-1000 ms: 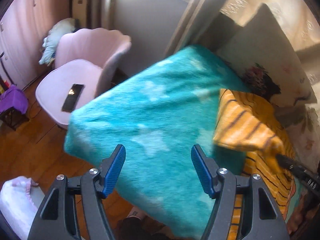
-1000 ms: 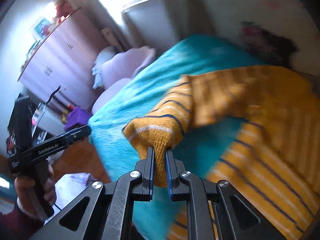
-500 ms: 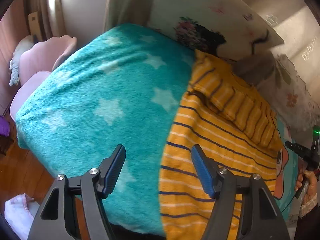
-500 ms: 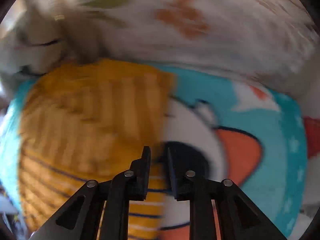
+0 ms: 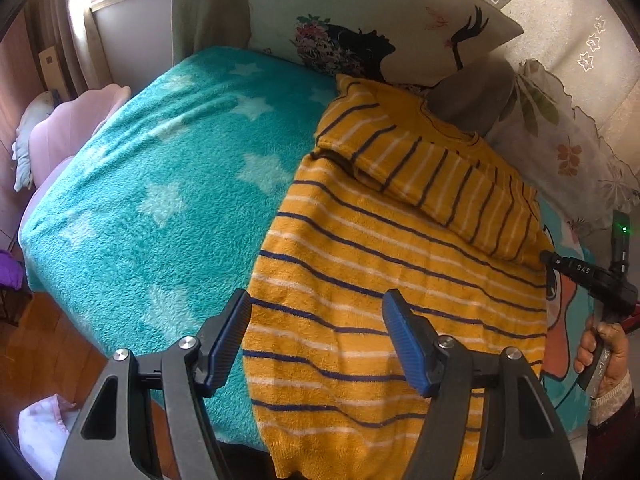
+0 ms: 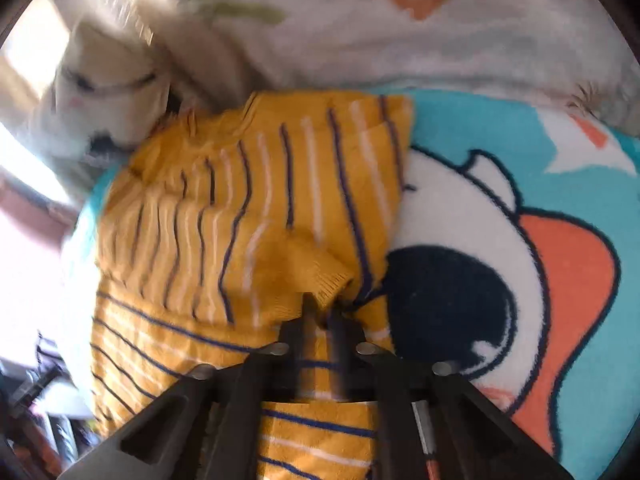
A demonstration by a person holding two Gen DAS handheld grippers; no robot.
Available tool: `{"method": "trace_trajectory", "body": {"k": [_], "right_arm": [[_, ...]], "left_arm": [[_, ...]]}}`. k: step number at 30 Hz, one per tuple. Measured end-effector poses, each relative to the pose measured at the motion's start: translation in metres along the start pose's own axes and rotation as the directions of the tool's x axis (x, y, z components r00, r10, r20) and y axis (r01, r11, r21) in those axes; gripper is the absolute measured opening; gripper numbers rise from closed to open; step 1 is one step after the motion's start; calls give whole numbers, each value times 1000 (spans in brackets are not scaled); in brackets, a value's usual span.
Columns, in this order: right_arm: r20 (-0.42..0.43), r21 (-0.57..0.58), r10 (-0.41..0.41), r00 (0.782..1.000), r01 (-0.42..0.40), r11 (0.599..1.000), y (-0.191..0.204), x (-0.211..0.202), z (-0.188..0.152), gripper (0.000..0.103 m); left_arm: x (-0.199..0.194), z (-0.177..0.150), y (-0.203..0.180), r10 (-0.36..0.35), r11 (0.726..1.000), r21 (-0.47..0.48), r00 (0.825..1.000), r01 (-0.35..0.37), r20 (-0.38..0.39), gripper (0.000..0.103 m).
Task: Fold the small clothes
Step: 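Fold the second sleeve across the body with the right gripper and release, then move the left gripper to the sweater hem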
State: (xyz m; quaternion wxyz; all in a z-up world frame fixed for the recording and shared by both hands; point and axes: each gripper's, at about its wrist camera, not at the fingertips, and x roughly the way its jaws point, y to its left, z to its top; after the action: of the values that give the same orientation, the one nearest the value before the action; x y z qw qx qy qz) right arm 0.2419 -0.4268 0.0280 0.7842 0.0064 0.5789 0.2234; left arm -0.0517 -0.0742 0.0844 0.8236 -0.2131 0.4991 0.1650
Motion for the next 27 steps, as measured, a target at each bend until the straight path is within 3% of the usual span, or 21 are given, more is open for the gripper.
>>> {"method": "trace_trajectory", "body": {"k": [5,9,11,12,13,15,20,23,27], "right_arm": [[82,2,-65,995,65,998,-11,-21,21,5],[12,66,-192,981,190,979,-42,7,36,7],[8,119,-185,983,183,976,-54,6,31,8],[24,145,-165,986,160,976,-57,0,27,15],[40,164,-156,987,148,975,-60,-7,21,30],[89,175,-161,983,144,974,-60,-25,8,37],[103,113,-144,984,132,985,-16,-46,-16,37],[71,43,-138,988,135,990,23,-33,-17,36],[23,61,-101,995,100,993,54,-2,-5,38]], "left_arm": [[-1,-3,14,45,999,-25,999,-45,-4,67],[1,-4,26,53,997,-53,998,-54,-14,67],[1,-4,30,63,997,-44,998,-64,-11,67],[3,-5,31,72,997,-37,997,-72,-14,67],[6,-4,33,84,996,-29,996,-85,-25,67],[14,-4,35,96,995,-10,994,-97,-51,67],[34,8,16,53,993,110,998,-48,-43,67],[46,19,0,6,984,176,999,2,-46,67],[67,22,-7,-23,973,228,997,40,-78,67]]}}
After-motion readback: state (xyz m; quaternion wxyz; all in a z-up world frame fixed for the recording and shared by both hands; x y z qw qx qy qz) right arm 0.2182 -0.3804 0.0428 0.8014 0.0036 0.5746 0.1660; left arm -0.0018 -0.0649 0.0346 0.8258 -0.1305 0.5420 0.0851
